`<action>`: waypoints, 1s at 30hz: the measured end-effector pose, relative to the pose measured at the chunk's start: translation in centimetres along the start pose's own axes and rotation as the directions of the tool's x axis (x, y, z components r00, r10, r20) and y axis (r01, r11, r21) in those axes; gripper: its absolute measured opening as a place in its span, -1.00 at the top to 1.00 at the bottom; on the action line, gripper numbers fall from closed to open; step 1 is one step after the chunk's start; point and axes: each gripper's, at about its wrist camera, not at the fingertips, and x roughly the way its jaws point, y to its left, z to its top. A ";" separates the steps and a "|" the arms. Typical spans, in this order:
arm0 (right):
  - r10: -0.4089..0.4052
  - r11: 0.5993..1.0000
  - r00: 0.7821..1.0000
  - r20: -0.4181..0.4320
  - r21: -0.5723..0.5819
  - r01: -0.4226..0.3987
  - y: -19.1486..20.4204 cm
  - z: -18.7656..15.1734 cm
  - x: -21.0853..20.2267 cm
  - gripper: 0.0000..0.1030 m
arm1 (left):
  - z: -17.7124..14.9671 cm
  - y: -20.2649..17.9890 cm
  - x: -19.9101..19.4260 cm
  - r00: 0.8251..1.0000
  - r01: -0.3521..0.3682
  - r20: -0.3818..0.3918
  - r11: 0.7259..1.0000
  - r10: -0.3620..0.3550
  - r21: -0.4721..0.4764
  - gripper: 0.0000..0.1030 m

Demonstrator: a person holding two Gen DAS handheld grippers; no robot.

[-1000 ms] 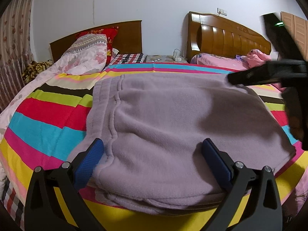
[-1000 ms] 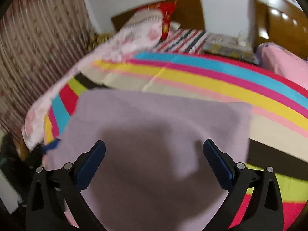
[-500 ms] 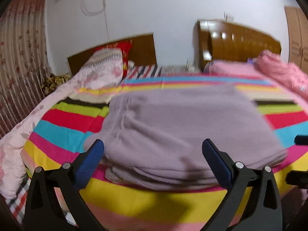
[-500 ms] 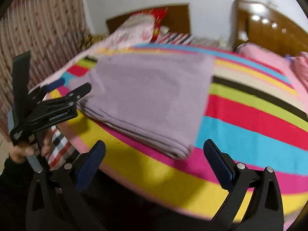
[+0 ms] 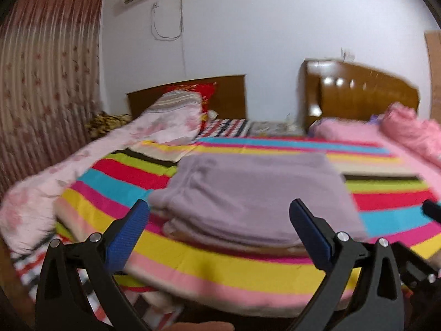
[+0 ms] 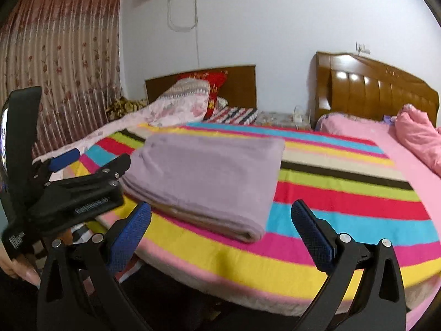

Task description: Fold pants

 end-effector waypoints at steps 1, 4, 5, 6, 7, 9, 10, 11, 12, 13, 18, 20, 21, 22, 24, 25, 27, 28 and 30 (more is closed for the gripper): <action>-0.001 1.000 1.000 -0.009 0.001 0.001 0.1 -0.3 0.2 -0.91 | -0.3 -0.2 0.2 1.000 0.003 -0.010 1.000 -0.003 0.027 -0.97; 0.003 1.000 1.000 -0.024 0.022 -0.002 -0.1 -0.7 0.3 -0.91 | -1.3 -0.8 0.6 0.999 0.025 -0.045 0.996 -0.021 0.080 -0.97; -0.001 0.999 1.000 -0.018 0.033 0.002 -0.3 -0.6 0.3 -0.91 | -1.5 -0.8 0.8 0.998 0.033 -0.056 0.996 -0.028 0.080 -0.97; -0.004 0.999 1.000 -0.013 0.041 0.004 -0.4 -0.6 0.2 -0.91 | -1.6 -0.6 1.1 0.997 0.045 -0.070 0.996 -0.040 0.074 -0.97; -0.005 0.999 1.000 -0.011 0.046 0.006 -0.5 -0.6 0.1 -0.91 | -1.7 -0.4 1.3 0.995 0.060 -0.083 0.996 -0.055 0.060 -0.97; -0.013 0.998 1.000 -0.018 0.055 0.014 -0.7 -0.7 0.3 -0.91 | -1.6 0.2 1.9 0.994 0.066 -0.095 0.997 -0.062 0.037 -0.97; -0.013 0.998 1.000 -0.021 0.058 0.014 -0.7 -0.7 0.3 -0.91 | -1.6 0.5 2.1 0.993 0.069 -0.101 0.997 -0.066 0.026 -0.97; -0.012 0.998 1.000 -0.025 0.063 0.014 -0.8 -0.8 0.4 -0.91 | -1.7 0.7 2.3 0.992 0.073 -0.105 0.997 -0.070 0.019 -0.97; -0.012 0.998 1.000 -0.026 0.064 0.014 -0.8 -0.8 0.4 -0.91 | -1.8 0.7 2.4 0.991 0.074 -0.109 0.997 -0.072 0.013 -0.97; -0.012 0.998 1.000 -0.026 0.065 0.014 -0.8 -0.8 0.4 -0.91 | -1.9 0.6 2.4 0.991 0.076 -0.113 0.997 -0.075 0.007 -0.97; -0.009 0.998 0.999 -0.031 0.060 0.011 -0.7 -0.9 0.6 -0.91 | -2.2 0.8 2.8 0.989 0.084 -0.125 0.996 -0.084 -0.007 -0.97; -0.007 0.998 0.999 -0.035 0.059 0.009 -0.7 -0.9 0.7 -0.91 | -2.2 0.8 2.8 0.988 0.086 -0.128 0.996 -0.086 -0.009 -0.97; -0.007 0.998 0.999 -0.037 0.059 0.009 -0.7 -0.8 0.7 -0.91 | -2.2 0.8 2.8 0.988 0.086 -0.129 0.996 -0.087 -0.009 -0.97; -0.006 0.998 0.999 -0.037 0.059 0.009 -0.7 -0.9 0.8 -0.91 | -2.2 0.8 2.9 0.988 0.087 -0.130 0.996 -0.088 -0.010 -0.97; -0.004 0.998 0.999 -0.041 0.060 0.007 -0.8 -0.9 0.9 -0.91 | -2.2 0.9 2.9 0.987 0.089 -0.133 0.996 -0.090 -0.012 -0.97; -0.004 0.998 0.999 -0.043 0.060 0.007 -0.8 -0.9 0.9 -0.91 | -2.2 0.9 2.9 0.987 0.090 -0.134 0.996 -0.091 -0.013 -0.97; -0.004 0.998 0.999 -0.043 0.059 0.006 -0.8 -0.9 0.9 -0.91 | -2.2 1.0 3.0 0.987 0.089 -0.136 0.996 -0.090 -0.017 -0.97; -0.003 0.998 0.999 -0.043 0.059 0.005 -0.8 -0.9 0.9 -0.91 | -2.3 1.0 3.0 0.986 0.089 -0.137 0.996 -0.091 -0.018 -0.97; -0.002 0.998 0.999 -0.043 0.056 0.005 -0.8 -0.9 1.0 -0.91 | -2.3 1.0 3.1 0.986 0.089 -0.140 0.996 -0.091 -0.022 -0.97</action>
